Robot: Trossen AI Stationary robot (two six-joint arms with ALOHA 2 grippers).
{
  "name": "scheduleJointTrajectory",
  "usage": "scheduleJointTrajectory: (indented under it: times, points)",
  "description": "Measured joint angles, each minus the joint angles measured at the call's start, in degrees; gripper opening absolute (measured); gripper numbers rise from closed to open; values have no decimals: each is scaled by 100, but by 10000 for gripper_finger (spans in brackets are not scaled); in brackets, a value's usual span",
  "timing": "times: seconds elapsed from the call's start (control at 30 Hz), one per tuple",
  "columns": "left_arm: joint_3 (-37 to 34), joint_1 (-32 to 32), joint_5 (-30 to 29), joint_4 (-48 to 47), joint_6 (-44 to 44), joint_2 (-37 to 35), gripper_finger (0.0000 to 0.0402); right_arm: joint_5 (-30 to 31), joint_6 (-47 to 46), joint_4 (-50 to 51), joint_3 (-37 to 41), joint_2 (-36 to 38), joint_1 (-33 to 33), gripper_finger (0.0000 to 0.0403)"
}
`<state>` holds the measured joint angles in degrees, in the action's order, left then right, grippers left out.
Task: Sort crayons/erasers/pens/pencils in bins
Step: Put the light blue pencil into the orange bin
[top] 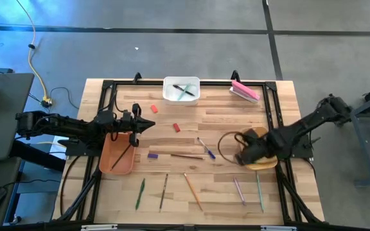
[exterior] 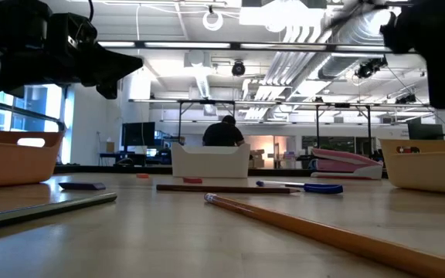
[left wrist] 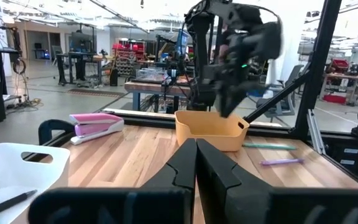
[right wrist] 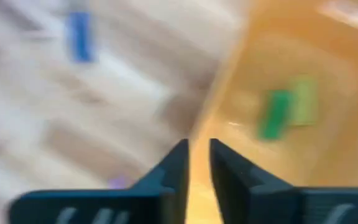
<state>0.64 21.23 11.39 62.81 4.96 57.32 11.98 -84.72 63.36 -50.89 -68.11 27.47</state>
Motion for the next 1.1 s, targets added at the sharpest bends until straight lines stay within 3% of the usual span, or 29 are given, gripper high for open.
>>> scheduleJointTrajectory:
  times: [0.07,0.17,0.37,0.57,0.73,1.1]
  points:
    - [0,0,3,0,27,0,0,300,-427,-335,-53,-30,519,11]
    - [0,0,1,0,24,0,0,567,-1194,-738,-57,-224,1229,15]
    - [0,0,3,2,57,0,0,114,-2459,-1099,-57,-942,2160,17]
    - [0,0,3,0,-5,0,0,59,-3543,-1674,-57,-1516,2876,6]
    - [0,0,3,2,0,0,0,-465,-4435,-1808,-57,-1808,3181,28]
    - [0,-1,3,2,84,0,0,-1182,-4666,-1781,-57,-2575,3054,119]
